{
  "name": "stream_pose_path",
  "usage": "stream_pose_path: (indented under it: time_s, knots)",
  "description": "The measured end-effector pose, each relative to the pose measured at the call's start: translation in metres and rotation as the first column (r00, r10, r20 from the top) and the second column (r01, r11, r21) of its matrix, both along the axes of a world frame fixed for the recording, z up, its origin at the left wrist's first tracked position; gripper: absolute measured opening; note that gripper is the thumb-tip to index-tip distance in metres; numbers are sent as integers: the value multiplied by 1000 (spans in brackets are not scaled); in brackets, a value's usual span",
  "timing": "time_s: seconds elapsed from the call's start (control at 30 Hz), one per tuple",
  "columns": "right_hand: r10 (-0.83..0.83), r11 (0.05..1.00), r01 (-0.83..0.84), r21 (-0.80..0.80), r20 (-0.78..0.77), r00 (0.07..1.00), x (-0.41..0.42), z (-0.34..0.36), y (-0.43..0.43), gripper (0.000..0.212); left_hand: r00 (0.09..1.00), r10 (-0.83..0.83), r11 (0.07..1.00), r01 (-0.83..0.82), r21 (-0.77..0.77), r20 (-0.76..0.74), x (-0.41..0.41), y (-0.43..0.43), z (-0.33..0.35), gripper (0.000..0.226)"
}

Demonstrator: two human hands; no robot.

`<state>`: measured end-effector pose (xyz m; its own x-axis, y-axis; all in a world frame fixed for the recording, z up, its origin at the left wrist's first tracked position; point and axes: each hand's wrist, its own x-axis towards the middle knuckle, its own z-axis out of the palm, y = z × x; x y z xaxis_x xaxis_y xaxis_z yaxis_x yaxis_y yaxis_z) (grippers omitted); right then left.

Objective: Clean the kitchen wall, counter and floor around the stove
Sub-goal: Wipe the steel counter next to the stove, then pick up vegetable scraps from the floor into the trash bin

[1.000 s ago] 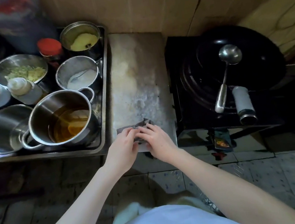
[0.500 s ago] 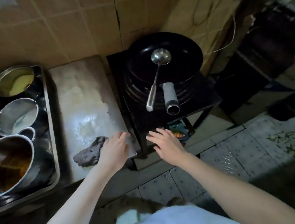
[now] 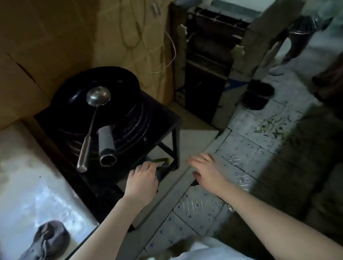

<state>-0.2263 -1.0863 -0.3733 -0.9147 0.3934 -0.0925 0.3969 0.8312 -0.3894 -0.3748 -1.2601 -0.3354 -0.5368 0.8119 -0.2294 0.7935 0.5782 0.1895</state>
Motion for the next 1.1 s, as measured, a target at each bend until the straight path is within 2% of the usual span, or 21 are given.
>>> stream_pose_path:
  time_s: [0.2,0.3,0.43,0.7,0.87,1.1]
  knots:
    - [-209,977,206,57,49,977,58,7,53,45,979,-193,980,188,-67,-73,19,87,4,39]
    - [-306,951,303,67,50,951,82,14,71,45,955,-284,956,276,-96,-89,27,124,8,45]
    - [-418,907,412,90,67,906,107,16,91,46,911,-391,919,379,-106,-130,31,168,10,39]
    - [-658,753,653,75,84,749,128,4,110,48,824,-558,829,552,-83,-93,27,250,3,46]
    - [-768,640,765,74,73,636,130,2,122,48,759,-648,760,638,-129,-61,34,304,-6,46]
    - [-874,482,875,51,97,476,154,17,148,50,617,-784,621,774,-125,-72,65,373,-4,41]
